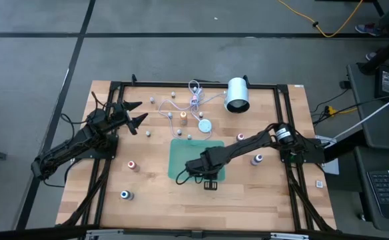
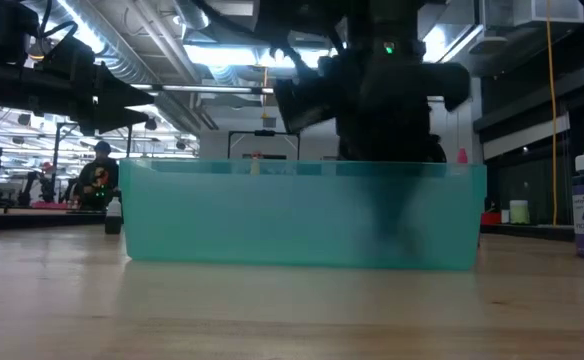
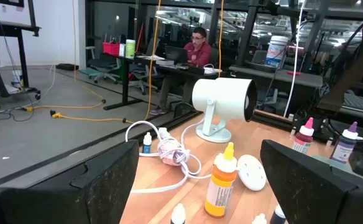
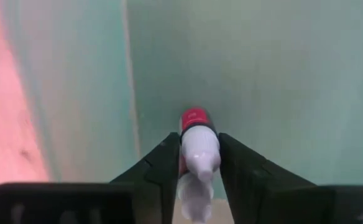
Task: Pick & Place food coloring
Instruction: Put the top small pink food coloring bottle into the bin, then put the middle small green food coloring bottle into the bin
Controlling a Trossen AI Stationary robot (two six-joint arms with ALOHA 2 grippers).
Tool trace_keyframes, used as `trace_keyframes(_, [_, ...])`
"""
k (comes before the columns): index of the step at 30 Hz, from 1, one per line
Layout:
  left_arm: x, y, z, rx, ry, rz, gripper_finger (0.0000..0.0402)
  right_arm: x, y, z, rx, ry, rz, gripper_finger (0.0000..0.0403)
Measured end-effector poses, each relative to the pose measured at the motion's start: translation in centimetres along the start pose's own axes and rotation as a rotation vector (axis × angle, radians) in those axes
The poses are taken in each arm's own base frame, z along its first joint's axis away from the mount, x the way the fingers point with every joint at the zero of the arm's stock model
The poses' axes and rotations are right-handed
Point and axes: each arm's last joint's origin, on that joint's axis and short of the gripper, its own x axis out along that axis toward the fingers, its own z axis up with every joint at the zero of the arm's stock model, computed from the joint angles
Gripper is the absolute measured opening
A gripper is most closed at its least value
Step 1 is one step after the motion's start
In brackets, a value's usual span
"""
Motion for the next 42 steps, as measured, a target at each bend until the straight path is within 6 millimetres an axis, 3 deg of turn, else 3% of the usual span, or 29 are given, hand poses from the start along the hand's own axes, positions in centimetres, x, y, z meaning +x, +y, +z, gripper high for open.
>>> trace_keyframes(10, [0.0, 0.0, 0.0, 0.000, 0.000, 0.000, 0.0333, -0.2, 0.0, 0.1, -0.006, -0.010, 0.003, 0.0156])
trace_keyframes(29, [0.0, 0.0, 0.0, 0.000, 0.000, 0.000, 0.0333, -3.1, -0.2, -0.2, -0.001, -0.079, 0.022, 0.0159])
trace_keyframes(37, [0.0, 0.0, 0.0, 0.000, 0.000, 0.001, 0.0333, -7.2, -0.7, 0.5, 0.003, -0.149, 0.008, 0.0160])
trace_keyframes(42, [0.0, 0.0, 0.0, 0.000, -0.001, 0.001, 0.0333, -10.9, -2.3, 1.3, -0.018, -0.200, 0.007, 0.0193])
